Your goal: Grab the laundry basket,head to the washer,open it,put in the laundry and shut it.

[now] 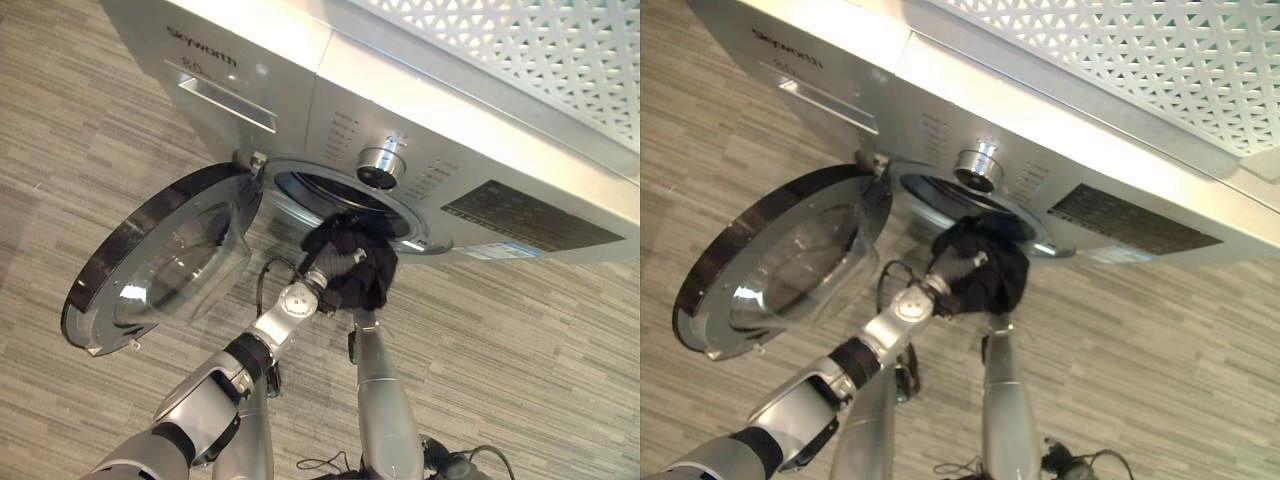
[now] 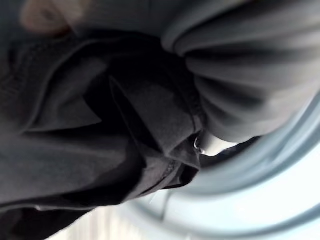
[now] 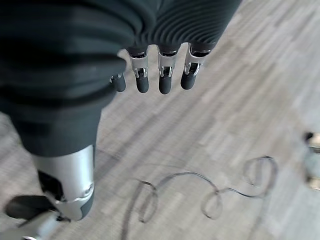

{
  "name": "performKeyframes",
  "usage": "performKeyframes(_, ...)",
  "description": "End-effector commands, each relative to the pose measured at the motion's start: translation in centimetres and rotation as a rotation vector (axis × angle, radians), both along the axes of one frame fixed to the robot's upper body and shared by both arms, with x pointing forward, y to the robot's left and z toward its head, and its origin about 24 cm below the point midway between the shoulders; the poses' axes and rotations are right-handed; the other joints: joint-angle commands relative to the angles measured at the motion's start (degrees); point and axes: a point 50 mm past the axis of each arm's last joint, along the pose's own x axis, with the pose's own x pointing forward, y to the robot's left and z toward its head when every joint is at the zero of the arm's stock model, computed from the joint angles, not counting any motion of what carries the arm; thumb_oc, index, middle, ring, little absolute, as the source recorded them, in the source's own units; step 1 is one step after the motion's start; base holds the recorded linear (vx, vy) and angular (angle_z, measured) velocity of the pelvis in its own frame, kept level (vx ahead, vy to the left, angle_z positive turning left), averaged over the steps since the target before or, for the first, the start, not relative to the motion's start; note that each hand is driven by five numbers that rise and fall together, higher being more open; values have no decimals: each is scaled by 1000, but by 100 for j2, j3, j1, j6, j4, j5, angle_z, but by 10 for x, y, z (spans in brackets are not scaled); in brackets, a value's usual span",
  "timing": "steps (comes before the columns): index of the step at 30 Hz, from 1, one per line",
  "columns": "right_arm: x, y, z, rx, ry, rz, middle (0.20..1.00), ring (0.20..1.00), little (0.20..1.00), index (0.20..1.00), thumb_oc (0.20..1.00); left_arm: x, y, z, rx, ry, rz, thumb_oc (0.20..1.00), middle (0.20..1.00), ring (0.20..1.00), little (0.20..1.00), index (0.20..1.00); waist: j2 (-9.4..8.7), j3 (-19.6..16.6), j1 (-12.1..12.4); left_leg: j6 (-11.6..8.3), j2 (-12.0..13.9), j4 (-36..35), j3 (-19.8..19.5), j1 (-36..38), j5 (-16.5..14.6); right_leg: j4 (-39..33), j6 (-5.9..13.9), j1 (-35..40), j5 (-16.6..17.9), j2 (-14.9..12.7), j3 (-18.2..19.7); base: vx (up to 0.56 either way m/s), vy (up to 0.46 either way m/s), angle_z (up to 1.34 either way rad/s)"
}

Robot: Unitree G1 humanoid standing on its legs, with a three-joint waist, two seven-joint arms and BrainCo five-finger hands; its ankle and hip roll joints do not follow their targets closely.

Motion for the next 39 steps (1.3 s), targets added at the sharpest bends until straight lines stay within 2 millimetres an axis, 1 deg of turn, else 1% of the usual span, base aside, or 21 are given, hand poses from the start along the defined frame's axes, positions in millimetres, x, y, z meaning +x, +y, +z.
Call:
performKeyframes(1, -21, -20, -1, -50, 23, 19, 1000, 1000, 1000, 1000, 1000, 10, -2, 40, -182, -132, 69, 200, 200, 200, 200, 200, 101, -559, -71, 355, -168, -273, -107, -294, -26, 462, -125, -581, -526, 185, -229, -56, -25, -52)
performKeyframes(3, 4, -17, 9, -16, -87, 10, 1000, 1000, 1000, 1000, 1000, 21, 11, 60, -231, -166, 140, 200, 200, 200, 200, 200, 97, -625, -109, 386, -97, 90, -105, -605, -146, 719, -156, -902, -599, 305, -177, -63, -10, -25)
performKeyframes(6, 23, -13, 19, 12, -179, 10, 1000, 1000, 1000, 1000, 1000, 31, 14, 81, -301, -178, 179, 200, 200, 200, 200, 200, 66, -641, -178, 401, -58, 422, -79, -906, -261, 971, -184, -1211, -669, 380, -100, -46, -7, -5)
performKeyframes(13, 48, -7, 33, 20, -289, 39, 1000, 1000, 1000, 1000, 1000, 47, 5, 119, -519, -117, 221, 200, 200, 200, 200, 200, 67, -711, -367, 424, 49, 1018, -88, -1538, -457, 1511, -278, -1835, -859, 575, 16, -30, -17, -3)
performKeyframes(18, 76, 4, 55, 62, -426, 61, 1000, 1000, 1000, 1000, 1000, 60, 18, 151, -834, -32, 305, 200, 200, 200, 200, 200, -26, -705, -558, 463, 229, 1116, 98, -1621, -583, 1616, -303, -2085, -891, 838, 108, -5, 4, -25)
performKeyframes(21, 80, 3, 55, 47, -431, 52, 1000, 1000, 1000, 1000, 1000, 61, 23, 166, -965, -30, 322, 200, 200, 200, 200, 200, -68, -605, -619, 517, 325, 1065, 280, -1546, -652, 1495, -263, -2106, -830, 982, 191, -3, 29, -44)
performKeyframes(22, 86, 7, 59, 40, -454, 73, 1000, 1000, 1000, 1000, 1000, 62, 34, 181, -1031, -68, 349, 200, 200, 200, 200, 200, -108, -509, -688, 559, 385, 1012, 401, -1481, -702, 1417, -239, -2113, -786, 1067, 250, -6, 34, -42)
performKeyframes(24, 89, 8, 61, 37, -464, 88, 1000, 1000, 1000, 1000, 1000, 62, 43, 189, -1065, -89, 367, 200, 200, 200, 200, 200, -152, -449, -719, 584, 428, 994, 480, -1429, -733, 1375, -227, -2109, -749, 1115, 289, 16, 10, -43)
performKeyframes(25, 92, 9, 65, 36, -485, 103, 1000, 1000, 1000, 1000, 1000, 63, 66, 210, -1128, -147, 409, 200, 200, 200, 200, 200, -220, -358, -808, 623, 507, 990, 596, -1386, -804, 1307, -198, -2123, -711, 1199, 315, 31, -1, -32)
performKeyframes(26, 93, 9, 65, 35, -488, 106, 1000, 1000, 1000, 1000, 1000, 63, 67, 211, -1130, -150, 410, 200, 200, 200, 200, 200, -225, -345, -813, 625, 517, 995, 609, -1382, -813, 1304, -196, -2122, -706, 1211, 326, 64, -36, -35)
performKeyframes(27, 94, 5, 68, 30, -499, 104, 1000, 1000, 1000, 1000, 1000, 63, 95, 232, -1177, -205, 462, 200, 200, 200, 200, 200, -276, -298, -865, 643, 597, 1095, 662, -1414, -861, 1293, -181, -2150, -694, 1262, 319, 38, -34, -34)
performKeyframes(28, 95, 5, 69, 30, -502, 108, 1000, 1000, 1000, 1000, 1000, 63, 97, 234, -1180, -209, 462, 200, 200, 200, 200, 200, -273, -283, -875, 641, 610, 1112, 666, -1424, -870, 1296, -181, -2158, -693, 1274, 322, 59, -52, -38)
performKeyframes(29, 97, 3, 72, 29, -518, 104, 1000, 1000, 1000, 1000, 1000, 60, 112, 253, -1198, -255, 474, 200, 200, 200, 200, 200, -283, -242, -920, 651, 665, 1208, 656, -1478, -918, 1322, -186, -2206, -699, 1320, 325, 70, -59, -30)
performKeyframes(30, 98, -9, 76, 1, -530, 95, 1000, 1000, 1000, 1000, 1000, 52, 147, 283, -1217, -331, 520, 200, 200, 200, 200, 200, -285, -226, -994, 657, 770, 1357, 642, -1555, -995, 1379, -183, -2285, -698, 1391, 307, 72, -59, -26)
performKeyframes(31, 100, -9, 78, 1, -536, 98, 1000, 1000, 1000, 1000, 1000, 51, 149, 286, -1218, -335, 519, 200, 200, 200, 200, 200, -279, -208, -1002, 655, 784, 1381, 641, -1578, -1008, 1390, -184, -2306, -701, 1402, 305, 85, -46, -35)
performKeyframes(32, 102, -17, 81, -20, -542, 88, 1000, 1000, 1000, 1000, 1000, 42, 158, 311, -1221, -394, 498, 200, 200, 200, 200, 200, -248, -227, -1049, 668, 823, 1437, 642, -1604, -1056, 1425, -184, -2347, -701, 1442, 283, 72, -24, -35)
performKeyframes(35, 110, -38, 96, -66, -599, 56, 1000, 1000, 1000, 1000, 1000, -9, 154, 402, -1169, -687, 317, 200, 200, 200, 200, 200, -125, -185, -1107, 698, 945, 1593, 657, -1765, -1138, 1481, -184, -2490, -720, 1537, 219, 81, -30, -22)
performKeyframes(36, 112, -38, 97, -64, -606, 53, 1000, 1000, 1000, 1000, 1000, -11, 153, 405, -1169, -693, 312, 200, 200, 200, 200, 200, -125, -160, -1091, 701, 953, 1608, 649, -1792, -1149, 1488, -185, -2512, -723, 1542, 210, 80, -63, -1)
performKeyframes(37, 112, -46, 104, -84, -639, 43, 1000, 1000, 1000, 1000, 1000, -43, 127, 440, -1171, -829, 152, 200, 200, 200, 200, 200, -53, -173, -1093, 738, 984, 1649, 638, -1899, -1168, 1463, -172, -2601, -715, 1595, 164, 87, -76, -4)
performKeyframes(38, 111, -50, 105, -93, -640, 36, 1000, 1000, 1000, 1000, 1000, -56, 113, 451, -1189, -873, 74, 200, 200, 200, 200, 200, -11, -184, -1064, 745, 999, 1660, 619, -1980, -1155, 1452, -172, -2675, -697, 1623, 143, 86, -78, -6)
performKeyframes(39, 111, -50, 106, -93, -642, 32, 1000, 1000, 1000, 1000, 1000, -57, 111, 452, -1192, -874, 68, 200, 200, 200, 200, 200, -2, -187, -1044, 744, 1004, 1668, 610, -2011, -1154, 1451, -174, -2698, -692, 1625, 135, 94, -118, -3)
